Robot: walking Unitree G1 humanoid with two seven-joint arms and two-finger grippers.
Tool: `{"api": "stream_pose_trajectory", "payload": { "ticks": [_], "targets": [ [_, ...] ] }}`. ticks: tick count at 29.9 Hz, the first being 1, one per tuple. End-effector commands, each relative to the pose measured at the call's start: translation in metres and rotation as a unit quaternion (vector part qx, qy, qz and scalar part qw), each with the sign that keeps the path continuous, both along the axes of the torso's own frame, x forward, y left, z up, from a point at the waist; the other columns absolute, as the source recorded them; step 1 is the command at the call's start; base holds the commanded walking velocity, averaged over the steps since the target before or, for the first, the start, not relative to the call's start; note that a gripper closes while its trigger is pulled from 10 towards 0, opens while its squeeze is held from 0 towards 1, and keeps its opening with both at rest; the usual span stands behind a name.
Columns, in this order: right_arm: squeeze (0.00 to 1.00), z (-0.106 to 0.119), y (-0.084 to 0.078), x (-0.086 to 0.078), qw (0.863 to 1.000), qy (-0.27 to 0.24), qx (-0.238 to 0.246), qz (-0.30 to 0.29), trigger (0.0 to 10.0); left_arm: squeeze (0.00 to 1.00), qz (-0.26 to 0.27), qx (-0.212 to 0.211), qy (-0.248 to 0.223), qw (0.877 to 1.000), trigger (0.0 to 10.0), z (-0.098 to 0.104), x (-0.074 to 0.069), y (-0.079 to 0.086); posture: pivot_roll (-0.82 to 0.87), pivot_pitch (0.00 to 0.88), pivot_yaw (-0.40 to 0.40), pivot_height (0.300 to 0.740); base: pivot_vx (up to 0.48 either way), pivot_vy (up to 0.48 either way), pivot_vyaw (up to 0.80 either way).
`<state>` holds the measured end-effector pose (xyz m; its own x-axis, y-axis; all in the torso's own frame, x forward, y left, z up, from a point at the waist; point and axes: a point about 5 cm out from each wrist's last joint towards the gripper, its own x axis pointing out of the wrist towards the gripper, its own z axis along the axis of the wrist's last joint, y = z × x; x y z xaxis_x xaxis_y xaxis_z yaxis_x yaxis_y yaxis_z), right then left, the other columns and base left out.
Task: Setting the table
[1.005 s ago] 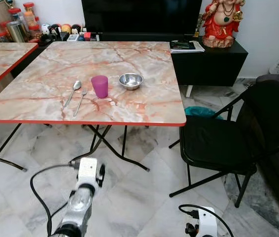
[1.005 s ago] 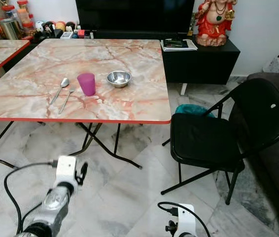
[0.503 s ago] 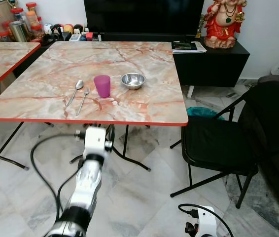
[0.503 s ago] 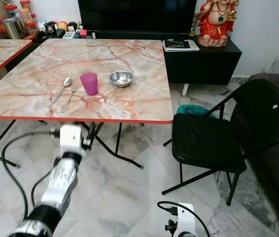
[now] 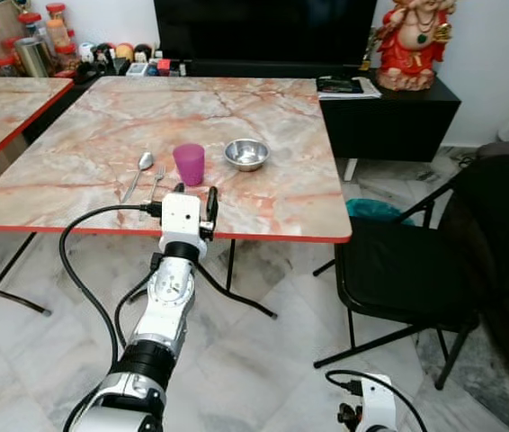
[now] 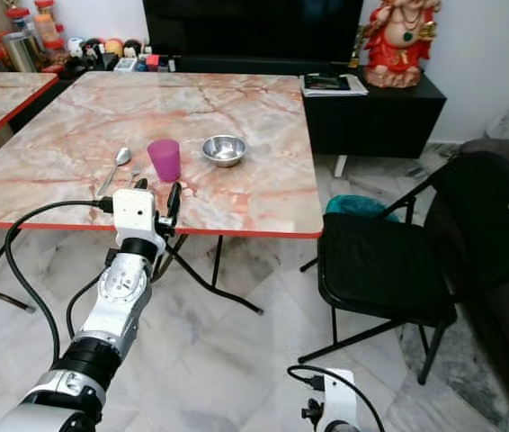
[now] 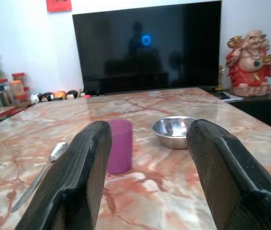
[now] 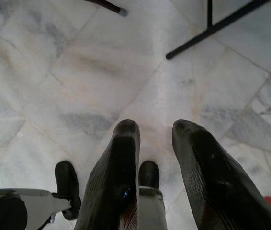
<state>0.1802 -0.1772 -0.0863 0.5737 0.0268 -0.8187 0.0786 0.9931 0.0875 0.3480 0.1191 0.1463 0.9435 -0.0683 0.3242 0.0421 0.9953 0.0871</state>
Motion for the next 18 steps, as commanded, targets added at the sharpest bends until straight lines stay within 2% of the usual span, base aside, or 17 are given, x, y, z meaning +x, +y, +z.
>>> {"api": "stream_pose_trajectory", "payload": {
  "ticks": [1, 18],
  "targets": [
    [0.00, 0.0011, 0.0004, 0.0021, 1.000, -0.006, -0.001, 0.000, 10.0, 0.00, 0.004, -0.007, -0.004, 1.000, 10.0, 0.0062, 0.0030, 0.0008, -0.09, 0.000, -0.019, 0.740, 0.360, 0.000, 0.00],
    [0.00, 0.0015, 0.0009, 0.0030, 1.000, -0.007, 0.000, -0.001, 10.0, 0.00, -0.001, -0.011, 0.001, 1.000, 10.0, 0.0071, 0.0047, -0.0002, -0.09, 0.000, -0.022, 0.740, 0.362, 0.000, 0.00]
  ]
}}
